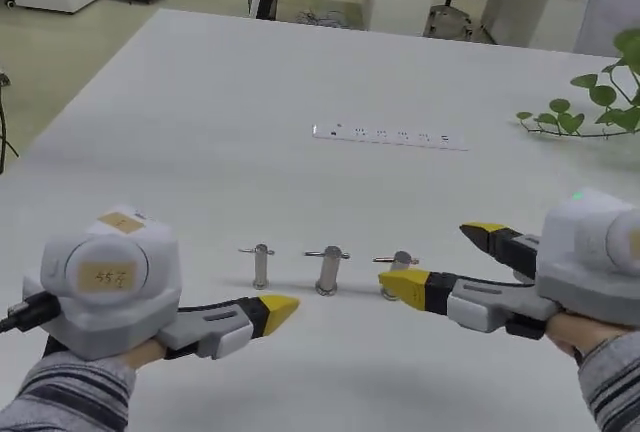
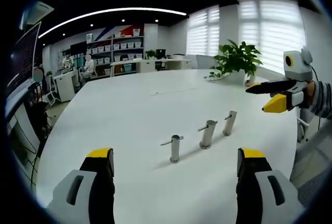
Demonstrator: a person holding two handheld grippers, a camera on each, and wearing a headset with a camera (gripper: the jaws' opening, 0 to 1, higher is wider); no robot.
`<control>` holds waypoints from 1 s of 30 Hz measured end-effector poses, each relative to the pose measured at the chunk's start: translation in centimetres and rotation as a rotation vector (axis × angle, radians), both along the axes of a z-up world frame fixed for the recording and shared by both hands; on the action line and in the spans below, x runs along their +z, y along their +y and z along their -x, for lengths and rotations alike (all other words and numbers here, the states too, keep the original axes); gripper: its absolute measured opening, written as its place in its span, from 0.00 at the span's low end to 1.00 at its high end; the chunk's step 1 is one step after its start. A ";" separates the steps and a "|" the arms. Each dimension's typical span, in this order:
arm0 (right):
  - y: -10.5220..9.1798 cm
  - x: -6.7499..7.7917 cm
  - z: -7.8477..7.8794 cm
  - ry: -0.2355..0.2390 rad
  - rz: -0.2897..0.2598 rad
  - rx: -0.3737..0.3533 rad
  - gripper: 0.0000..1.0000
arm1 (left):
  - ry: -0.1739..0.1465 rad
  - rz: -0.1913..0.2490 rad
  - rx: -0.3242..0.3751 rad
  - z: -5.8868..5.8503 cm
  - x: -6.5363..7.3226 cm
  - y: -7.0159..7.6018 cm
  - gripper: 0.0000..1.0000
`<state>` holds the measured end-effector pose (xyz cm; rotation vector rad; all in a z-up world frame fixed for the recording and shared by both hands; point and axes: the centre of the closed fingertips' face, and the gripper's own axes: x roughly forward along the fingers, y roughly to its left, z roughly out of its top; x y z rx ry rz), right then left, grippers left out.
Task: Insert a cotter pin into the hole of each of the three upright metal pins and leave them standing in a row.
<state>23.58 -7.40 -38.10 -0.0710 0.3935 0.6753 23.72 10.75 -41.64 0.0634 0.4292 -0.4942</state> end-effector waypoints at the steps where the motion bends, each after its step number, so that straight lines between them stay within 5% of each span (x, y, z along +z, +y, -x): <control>1: 0.0 -0.1 0.2 -0.004 -0.003 -0.004 0.83 | 0.002 -0.003 0.002 0.0 -0.1 0.0 0.99; 16: -0.7 -1.6 0.7 -0.049 -0.033 -0.083 0.91 | 0.004 0.008 0.002 0.1 -0.2 -0.1 0.99; 19: -0.4 -1.8 0.9 -0.029 -0.078 -0.087 0.91 | 0.001 0.007 0.011 0.0 -0.2 0.1 0.99; 24: -0.5 -2.9 1.1 -0.036 0.004 -0.079 0.88 | 0.005 -0.003 0.007 0.1 -0.3 0.0 0.99; 30: -0.3 -3.1 1.2 -0.034 0.003 -0.076 0.85 | 0.015 -0.007 0.005 0.3 -0.5 0.0 0.99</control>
